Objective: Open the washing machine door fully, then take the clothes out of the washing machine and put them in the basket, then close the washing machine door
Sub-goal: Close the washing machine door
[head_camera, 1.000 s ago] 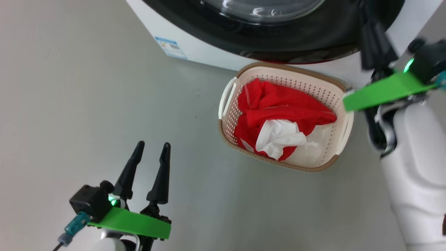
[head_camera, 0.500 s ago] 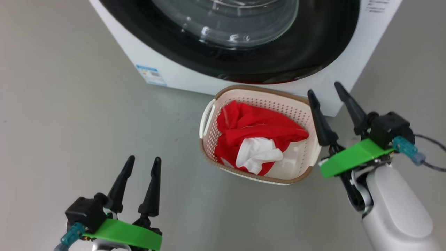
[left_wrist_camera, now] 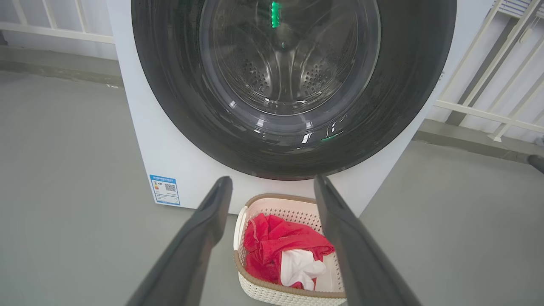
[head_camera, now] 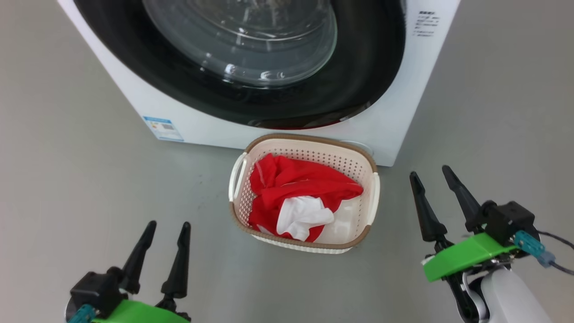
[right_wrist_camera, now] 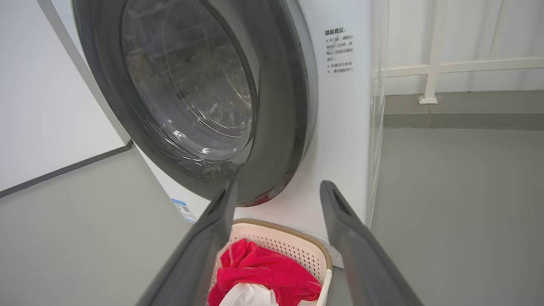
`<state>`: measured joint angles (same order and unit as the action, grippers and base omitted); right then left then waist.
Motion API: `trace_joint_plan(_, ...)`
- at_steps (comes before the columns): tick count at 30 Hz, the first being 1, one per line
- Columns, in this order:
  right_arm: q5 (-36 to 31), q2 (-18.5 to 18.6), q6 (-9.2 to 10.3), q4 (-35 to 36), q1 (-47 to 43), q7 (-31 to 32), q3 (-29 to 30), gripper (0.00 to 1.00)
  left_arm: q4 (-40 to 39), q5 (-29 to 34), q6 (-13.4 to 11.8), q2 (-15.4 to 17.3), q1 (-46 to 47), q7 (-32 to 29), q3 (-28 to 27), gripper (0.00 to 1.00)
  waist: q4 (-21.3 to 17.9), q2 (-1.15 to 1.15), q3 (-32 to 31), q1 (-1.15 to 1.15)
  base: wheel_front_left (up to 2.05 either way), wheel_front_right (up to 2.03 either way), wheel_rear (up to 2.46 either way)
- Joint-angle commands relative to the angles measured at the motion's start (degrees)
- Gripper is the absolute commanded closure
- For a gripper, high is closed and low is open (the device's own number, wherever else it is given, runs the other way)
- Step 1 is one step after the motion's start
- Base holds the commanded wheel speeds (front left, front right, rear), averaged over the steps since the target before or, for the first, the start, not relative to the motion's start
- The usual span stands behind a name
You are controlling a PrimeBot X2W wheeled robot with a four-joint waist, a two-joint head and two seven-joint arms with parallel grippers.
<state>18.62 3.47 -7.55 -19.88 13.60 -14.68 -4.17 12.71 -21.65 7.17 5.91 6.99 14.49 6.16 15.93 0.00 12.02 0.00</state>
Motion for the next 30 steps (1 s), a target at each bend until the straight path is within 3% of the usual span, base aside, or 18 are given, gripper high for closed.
trace_joint_plan(1,0.4,-0.4,0.06,2.3,-1.3,-0.3,-0.6,0.00,-1.3,0.5,0.3,1.7,-0.4,0.5,-2.6,0.00,-1.9,0.00,-1.7,0.00,0.00,0.00,0.00)
trace_joint_plan(13,0.1,0.0,0.06,5.7,-8.3,-0.3,2.6,0.00,-2.6,0.6,0.3,4.0,-2.5,0.5,-2.8,0.00,-6.0,0.00,-4.3,0.00,0.00,0.00,0.00)
trace_joint_plan(30,-0.1,-0.5,0.06,10.1,-17.5,-0.3,7.8,0.00,-4.0,1.4,0.3,4.7,-5.2,0.5,-5.9,0.00,-10.3,0.00,-6.0,0.00,0.00,0.00,0.00)
